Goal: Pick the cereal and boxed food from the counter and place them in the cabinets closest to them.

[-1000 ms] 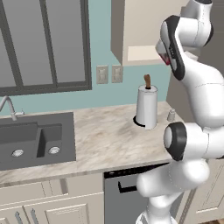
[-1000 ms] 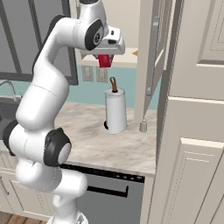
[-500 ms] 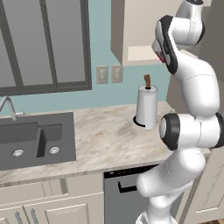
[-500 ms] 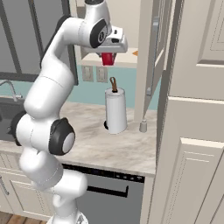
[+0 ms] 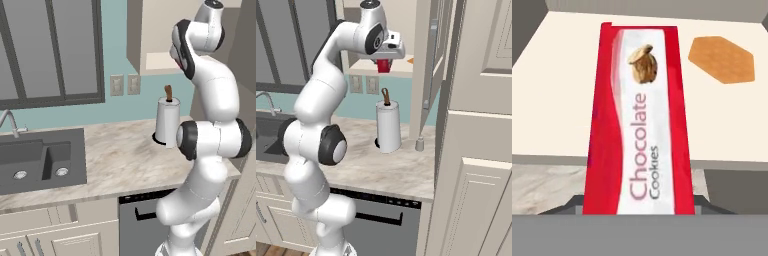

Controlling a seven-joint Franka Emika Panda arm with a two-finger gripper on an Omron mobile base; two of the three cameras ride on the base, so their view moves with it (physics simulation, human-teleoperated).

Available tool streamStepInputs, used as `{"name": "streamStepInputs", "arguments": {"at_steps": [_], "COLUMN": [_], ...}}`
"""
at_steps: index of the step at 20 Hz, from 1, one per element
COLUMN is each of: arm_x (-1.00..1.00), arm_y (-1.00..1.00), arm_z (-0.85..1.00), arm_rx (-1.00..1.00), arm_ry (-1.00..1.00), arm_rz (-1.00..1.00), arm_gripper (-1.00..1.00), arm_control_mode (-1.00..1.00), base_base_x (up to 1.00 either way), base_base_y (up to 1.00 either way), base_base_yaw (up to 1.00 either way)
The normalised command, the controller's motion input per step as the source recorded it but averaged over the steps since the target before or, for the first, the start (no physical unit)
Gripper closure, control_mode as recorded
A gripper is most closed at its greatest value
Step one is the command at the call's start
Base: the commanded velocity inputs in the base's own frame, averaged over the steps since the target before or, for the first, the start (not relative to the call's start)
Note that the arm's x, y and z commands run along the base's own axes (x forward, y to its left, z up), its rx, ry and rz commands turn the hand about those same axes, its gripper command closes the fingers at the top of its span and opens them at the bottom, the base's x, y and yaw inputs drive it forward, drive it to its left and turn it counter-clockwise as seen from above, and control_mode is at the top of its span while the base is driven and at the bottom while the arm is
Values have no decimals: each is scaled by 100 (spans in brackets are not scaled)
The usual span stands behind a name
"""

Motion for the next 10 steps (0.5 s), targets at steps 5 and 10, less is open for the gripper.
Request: {"name": "streamStepInputs", "arguments": {"at_steps": [5,10], "arm_x": [52,40], "arm_y": [-5,-6], "arm_z": [-1,-8], "arm_rx": [0,0], "arm_ry": [0,0], "arm_rz": [0,-1], "arm_gripper": [100,100], "arm_control_mode": [-100,-100], "base_base_x": [0,0], "base_base_y": [0,0], "base_base_yaw": [0,0]}}
